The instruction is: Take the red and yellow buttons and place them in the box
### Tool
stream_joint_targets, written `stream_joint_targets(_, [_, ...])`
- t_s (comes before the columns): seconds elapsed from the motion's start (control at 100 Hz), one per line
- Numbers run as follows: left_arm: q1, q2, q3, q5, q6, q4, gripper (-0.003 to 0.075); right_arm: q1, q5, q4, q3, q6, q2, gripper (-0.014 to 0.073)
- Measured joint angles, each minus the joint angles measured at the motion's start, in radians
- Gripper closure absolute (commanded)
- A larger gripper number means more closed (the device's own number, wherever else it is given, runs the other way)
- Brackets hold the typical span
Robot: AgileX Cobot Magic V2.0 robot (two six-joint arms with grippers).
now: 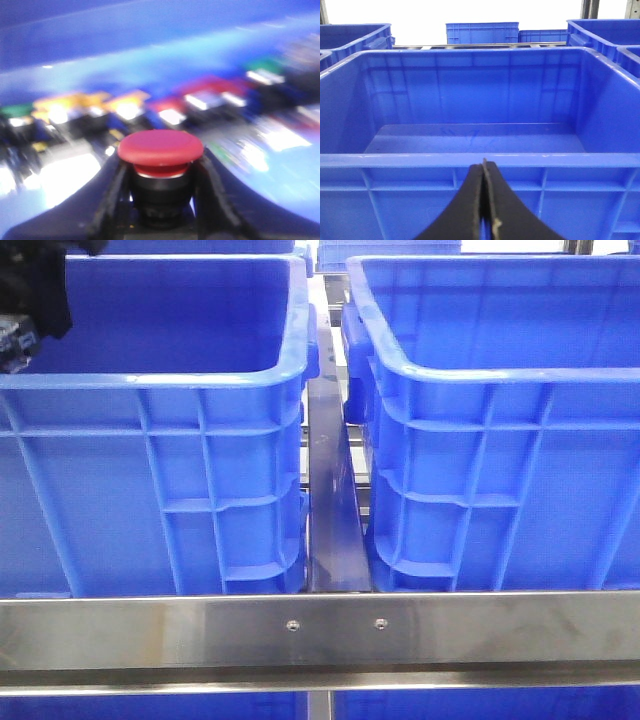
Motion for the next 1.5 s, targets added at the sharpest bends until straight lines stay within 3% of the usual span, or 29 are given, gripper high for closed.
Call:
stream_joint_targets(0.29, [-0.105, -0.282, 0.213, -0.059, 0.031, -0.119, 0.0739, 0.000, 0.000, 0.000, 0.000, 0.000, 0.000, 0.0661])
stream_joint_targets(0.56, [-0.186, -0.520, 0.316, -0.170, 0.146, -0.430, 0.0739, 0.000, 0.000, 0.000, 0.000, 0.000, 0.000, 0.0661])
stream_joint_targets(0.81, [-0.285, -0.566, 0.372, -0.311, 0.213, -0.650, 0.0739, 0.000, 0.000, 0.000, 0.000, 0.000, 0.000, 0.0661])
stream_joint_targets(1.06, [-0.391, -0.560, 0.412, -0.417, 0.223, -0.713, 0.0739, 0.000, -0.022, 0.074, -0.002, 0.074, 0.000, 0.0661])
stream_joint_targets(1.15, [-0.405, -0.556, 0.414, -0.440, 0.223, -0.714, 0.0739, 0.000, 0.088, 0.102, -0.059, 0.125, 0.000, 0.0661])
stream_joint_targets(1.37, [-0.408, -0.556, 0.415, -0.480, 0.224, -0.720, 0.0739, 0.043, 0.505, 0.211, -0.343, 0.148, 0.067, 0.0661])
stream_joint_targets(1.5, [-0.408, -0.556, 0.415, -0.488, 0.224, -0.720, 0.0739, 0.058, 0.614, 0.292, -0.451, 0.141, 0.154, 0.0654])
